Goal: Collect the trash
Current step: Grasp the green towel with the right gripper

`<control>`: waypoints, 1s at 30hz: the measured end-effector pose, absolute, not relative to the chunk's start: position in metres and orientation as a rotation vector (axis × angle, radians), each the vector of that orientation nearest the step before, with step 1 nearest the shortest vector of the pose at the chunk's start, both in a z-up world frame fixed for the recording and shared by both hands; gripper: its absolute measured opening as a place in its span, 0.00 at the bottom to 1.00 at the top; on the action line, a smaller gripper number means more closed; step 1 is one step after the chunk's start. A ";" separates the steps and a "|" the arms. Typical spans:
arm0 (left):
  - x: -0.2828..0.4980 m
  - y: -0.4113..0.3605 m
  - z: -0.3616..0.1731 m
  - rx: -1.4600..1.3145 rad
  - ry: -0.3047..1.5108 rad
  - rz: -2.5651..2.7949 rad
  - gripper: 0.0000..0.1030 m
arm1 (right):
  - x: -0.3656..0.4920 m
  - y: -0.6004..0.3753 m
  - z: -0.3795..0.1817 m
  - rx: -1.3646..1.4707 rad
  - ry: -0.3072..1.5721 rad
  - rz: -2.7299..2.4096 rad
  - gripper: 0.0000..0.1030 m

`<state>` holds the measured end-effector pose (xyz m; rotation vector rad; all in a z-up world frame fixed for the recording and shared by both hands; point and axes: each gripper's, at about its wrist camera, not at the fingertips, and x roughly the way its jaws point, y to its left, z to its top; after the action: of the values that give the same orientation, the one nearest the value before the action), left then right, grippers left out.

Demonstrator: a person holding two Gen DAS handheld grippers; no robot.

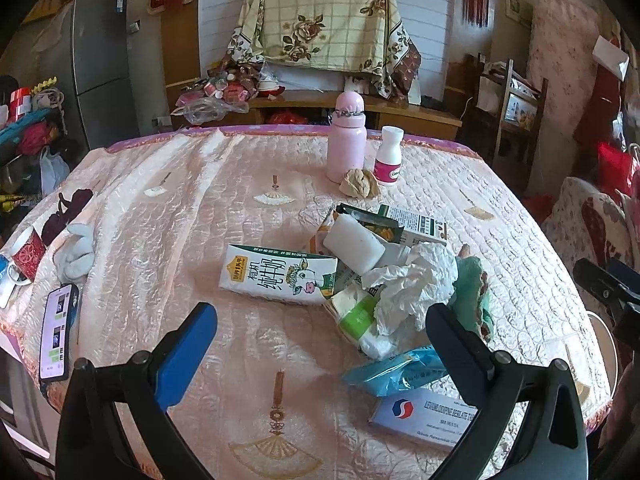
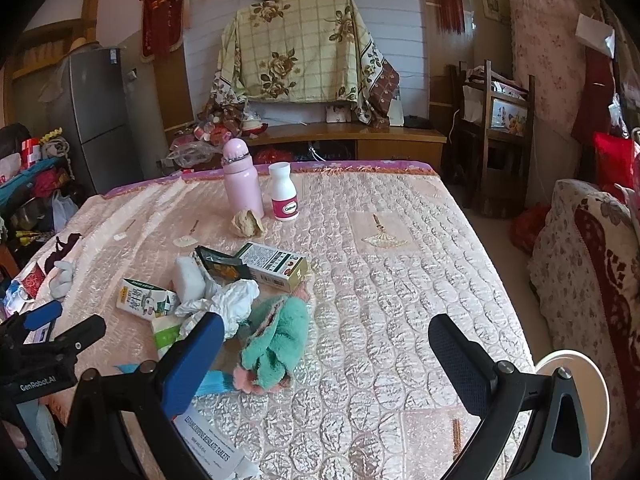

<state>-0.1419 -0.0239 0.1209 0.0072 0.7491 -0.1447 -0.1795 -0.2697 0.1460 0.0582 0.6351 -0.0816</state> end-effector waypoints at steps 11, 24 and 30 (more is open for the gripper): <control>-0.137 -0.021 0.113 0.007 0.775 -0.135 1.00 | -0.176 -0.266 0.141 0.065 0.669 -0.061 1.00; -0.117 -0.018 0.105 0.012 0.838 -0.220 1.00 | -0.154 -0.258 0.101 0.043 0.786 0.042 1.00; -0.103 -0.034 0.104 0.046 0.859 -0.264 1.00 | -0.111 -0.253 0.074 0.113 0.872 0.120 0.93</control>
<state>-0.1034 -0.0336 0.1043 0.0456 0.8595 -0.2635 -0.1110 -0.2525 0.0745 0.1131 0.8724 0.1204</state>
